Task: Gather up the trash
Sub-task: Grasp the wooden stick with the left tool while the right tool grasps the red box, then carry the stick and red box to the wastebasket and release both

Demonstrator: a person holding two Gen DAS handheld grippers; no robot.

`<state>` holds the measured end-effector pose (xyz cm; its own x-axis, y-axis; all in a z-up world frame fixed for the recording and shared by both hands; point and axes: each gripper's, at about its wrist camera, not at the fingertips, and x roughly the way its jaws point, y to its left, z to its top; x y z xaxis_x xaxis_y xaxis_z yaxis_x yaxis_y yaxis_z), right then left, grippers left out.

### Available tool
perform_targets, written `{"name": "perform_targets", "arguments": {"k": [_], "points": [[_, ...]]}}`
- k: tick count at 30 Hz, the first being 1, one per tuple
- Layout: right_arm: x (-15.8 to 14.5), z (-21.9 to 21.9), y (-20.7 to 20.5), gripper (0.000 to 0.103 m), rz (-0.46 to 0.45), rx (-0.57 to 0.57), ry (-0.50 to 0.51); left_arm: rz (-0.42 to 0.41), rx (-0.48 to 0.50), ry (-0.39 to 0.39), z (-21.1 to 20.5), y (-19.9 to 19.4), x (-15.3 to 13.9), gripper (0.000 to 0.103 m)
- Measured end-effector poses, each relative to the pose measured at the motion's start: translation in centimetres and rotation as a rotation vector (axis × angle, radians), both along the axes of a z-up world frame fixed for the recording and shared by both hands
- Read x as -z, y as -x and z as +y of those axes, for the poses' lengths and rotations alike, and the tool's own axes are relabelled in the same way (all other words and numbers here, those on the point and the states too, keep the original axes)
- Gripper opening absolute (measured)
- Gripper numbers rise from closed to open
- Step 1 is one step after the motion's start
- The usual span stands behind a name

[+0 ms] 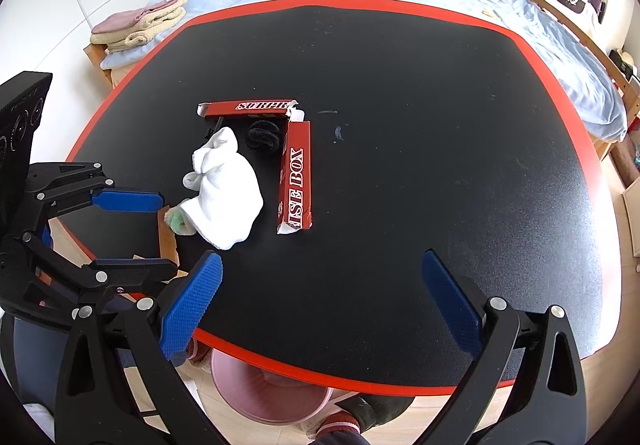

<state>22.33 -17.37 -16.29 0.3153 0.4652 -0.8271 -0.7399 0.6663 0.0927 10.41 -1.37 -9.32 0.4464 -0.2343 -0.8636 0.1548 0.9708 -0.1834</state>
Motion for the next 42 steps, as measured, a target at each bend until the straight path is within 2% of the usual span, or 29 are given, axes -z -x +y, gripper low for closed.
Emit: {"name": "perform_targets", "arguments": {"k": [8,10,12,17,20,23,25,28,35,42], "points": [[0.4,1.0,-0.7,0.098,-0.016,-0.006,0.003,-0.014,-0.013,-0.001,0.6,-0.1,-0.4,0.059],[0.6,1.2,-0.9,0.084,-0.019,-0.008,0.014,-0.016,-0.013,0.0,0.7,-0.1,-0.4,0.06],[0.8,1.4,-1.1,0.076,-0.02,-0.009,0.023,-0.017,-0.015,0.0,0.6,-0.1,-0.3,0.059],[1.0,1.9,-1.4,0.065,-0.03,-0.015,0.015,-0.018,-0.015,-0.001,0.6,0.0,-0.3,0.059],[0.9,2.3,-1.5,0.055,-0.035,-0.024,0.01,-0.019,-0.016,-0.001,0.6,0.0,-0.3,0.059],[0.8,2.7,-1.4,0.04,-0.042,-0.036,0.01,-0.021,-0.017,-0.002,0.6,0.1,-0.2,0.059],[0.8,2.8,-1.2,0.021,-0.047,-0.044,0.011,-0.02,-0.014,-0.003,0.6,0.1,-0.2,0.059],[0.8,2.6,-1.1,0.014,-0.041,-0.049,0.001,-0.022,-0.014,-0.001,0.6,0.0,-0.3,0.06],[0.2,1.8,-0.7,0.014,-0.045,-0.037,-0.018,-0.032,-0.023,-0.005,0.6,0.5,-0.6,0.059],[-2.0,0.5,1.2,0.014,-0.063,-0.034,-0.04,-0.063,-0.027,-0.017,0.2,1.5,-2.3,0.06]]}}
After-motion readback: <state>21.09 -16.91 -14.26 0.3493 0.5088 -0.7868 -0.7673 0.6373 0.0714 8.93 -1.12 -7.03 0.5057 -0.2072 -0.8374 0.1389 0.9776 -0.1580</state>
